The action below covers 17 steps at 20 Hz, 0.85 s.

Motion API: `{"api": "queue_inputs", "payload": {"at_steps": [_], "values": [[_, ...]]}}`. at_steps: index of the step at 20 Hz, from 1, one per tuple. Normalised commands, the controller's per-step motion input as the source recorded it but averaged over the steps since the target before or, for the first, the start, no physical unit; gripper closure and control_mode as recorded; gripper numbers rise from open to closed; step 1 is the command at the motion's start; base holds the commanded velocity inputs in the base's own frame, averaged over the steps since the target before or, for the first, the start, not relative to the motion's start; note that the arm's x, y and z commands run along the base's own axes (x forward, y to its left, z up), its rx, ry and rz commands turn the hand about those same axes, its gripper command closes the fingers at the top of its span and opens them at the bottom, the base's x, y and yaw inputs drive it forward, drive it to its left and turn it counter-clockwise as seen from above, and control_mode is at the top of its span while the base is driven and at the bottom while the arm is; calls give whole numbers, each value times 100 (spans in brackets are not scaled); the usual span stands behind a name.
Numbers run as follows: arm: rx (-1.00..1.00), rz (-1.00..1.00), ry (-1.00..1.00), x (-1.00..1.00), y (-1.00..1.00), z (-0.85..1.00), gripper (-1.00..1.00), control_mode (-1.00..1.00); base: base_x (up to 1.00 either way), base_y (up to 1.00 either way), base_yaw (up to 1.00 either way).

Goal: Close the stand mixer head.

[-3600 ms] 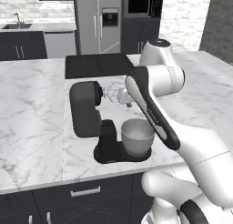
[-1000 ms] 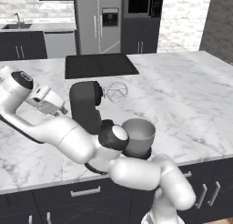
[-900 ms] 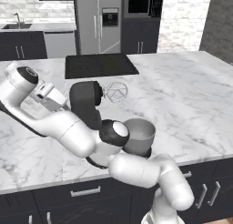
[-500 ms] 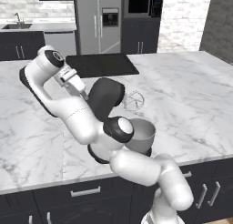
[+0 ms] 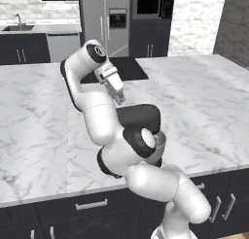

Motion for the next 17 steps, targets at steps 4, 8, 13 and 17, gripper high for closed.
{"api": "queue_inputs", "payload": {"at_steps": [4,8,13,17], "values": [[9,-2,-8,-83,-100,27,-100,-100,0,0,0],[15,0,-9,-68,-94,42,-100,-100,0,0,0],[11,5,-12,-59,-71,38,-100,-100,0,0,0],[5,0,-2,-6,-11,3,-100,-100,0,0,0]]}}
